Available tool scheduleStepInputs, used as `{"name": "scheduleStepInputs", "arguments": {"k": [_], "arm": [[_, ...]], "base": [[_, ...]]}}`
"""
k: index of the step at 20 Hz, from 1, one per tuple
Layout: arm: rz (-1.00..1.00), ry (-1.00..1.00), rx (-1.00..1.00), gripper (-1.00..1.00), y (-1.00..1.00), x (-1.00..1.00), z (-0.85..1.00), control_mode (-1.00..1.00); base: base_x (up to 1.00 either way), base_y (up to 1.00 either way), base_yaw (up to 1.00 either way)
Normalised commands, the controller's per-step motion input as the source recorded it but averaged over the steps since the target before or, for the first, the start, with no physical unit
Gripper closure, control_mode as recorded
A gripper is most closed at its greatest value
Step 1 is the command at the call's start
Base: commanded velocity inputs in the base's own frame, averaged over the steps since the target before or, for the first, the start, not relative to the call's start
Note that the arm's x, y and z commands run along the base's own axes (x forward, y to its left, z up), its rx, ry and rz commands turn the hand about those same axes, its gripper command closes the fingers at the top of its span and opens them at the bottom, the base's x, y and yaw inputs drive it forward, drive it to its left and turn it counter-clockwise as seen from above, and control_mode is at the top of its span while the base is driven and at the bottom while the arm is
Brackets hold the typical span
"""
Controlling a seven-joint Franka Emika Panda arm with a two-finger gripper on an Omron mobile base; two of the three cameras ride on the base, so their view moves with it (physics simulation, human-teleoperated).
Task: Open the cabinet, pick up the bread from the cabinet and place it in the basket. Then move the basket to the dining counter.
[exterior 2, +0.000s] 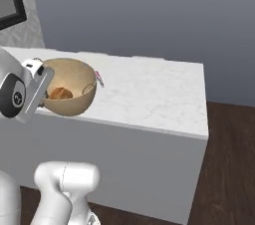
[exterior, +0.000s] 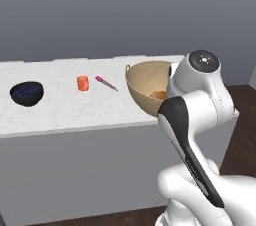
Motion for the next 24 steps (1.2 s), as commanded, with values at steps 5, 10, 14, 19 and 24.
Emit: {"name": "scheduleStepInputs", "arguments": {"k": [5,10,14,19,24], "arm": [[0.00,0.00,0.00,1.00,0.00,0.00,0.00,1.00],[0.00,0.00,0.00,1.00,0.00,0.00,0.00,1.00],[-0.10,0.00,0.17,1.00,-0.12,0.46,-0.22,-1.00],[-0.08,0.04,0.19,1.00,-0.08,1.00,-0.38,-1.00],[-0.04,0.12,0.04,1.00,0.00,1.00,-0.82,-1.00]], "base": [[0.83,-0.19,-0.14],[0.21,-0.25,-0.12],[0.00,-0.06,-0.03],[0.00,0.00,0.00],[0.00,0.00,0.00]]}}
